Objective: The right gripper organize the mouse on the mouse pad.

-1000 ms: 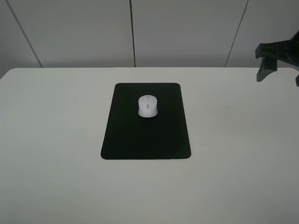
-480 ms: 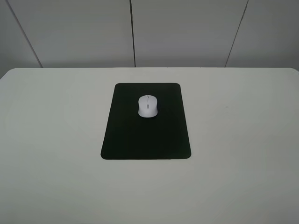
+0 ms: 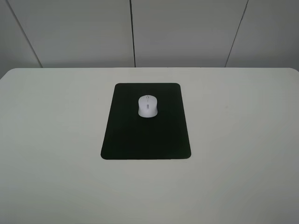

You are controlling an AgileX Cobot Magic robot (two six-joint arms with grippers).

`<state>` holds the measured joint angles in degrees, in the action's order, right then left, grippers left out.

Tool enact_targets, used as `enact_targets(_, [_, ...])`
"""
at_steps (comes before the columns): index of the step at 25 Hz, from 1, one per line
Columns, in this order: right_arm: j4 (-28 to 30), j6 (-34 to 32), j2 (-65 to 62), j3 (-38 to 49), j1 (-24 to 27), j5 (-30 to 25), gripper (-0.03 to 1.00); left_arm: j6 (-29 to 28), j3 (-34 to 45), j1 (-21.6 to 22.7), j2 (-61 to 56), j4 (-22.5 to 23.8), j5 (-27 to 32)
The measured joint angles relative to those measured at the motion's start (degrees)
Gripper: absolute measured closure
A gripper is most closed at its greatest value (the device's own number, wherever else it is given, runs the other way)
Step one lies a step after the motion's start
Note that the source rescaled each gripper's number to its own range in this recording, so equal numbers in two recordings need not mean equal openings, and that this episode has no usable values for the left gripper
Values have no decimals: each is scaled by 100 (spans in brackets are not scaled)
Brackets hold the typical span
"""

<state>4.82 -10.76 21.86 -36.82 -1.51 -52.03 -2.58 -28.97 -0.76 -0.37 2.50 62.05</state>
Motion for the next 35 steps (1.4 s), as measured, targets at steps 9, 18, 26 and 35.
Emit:
enact_targets(9, [-160,119,-1353,226,0,-356,26,0,0,0,0,0,0])
enact_targets(18, [-372,694,-2133,681,0,-33,26,0,0,0,0,0,0])
enact_targets(26, [-372,1005,-2218,681,0,69,26,0,0,0,0,0,0])
enact_targets(35, [-372,1023,-2218,681,0,24,26,0,0,0,0,0,0])
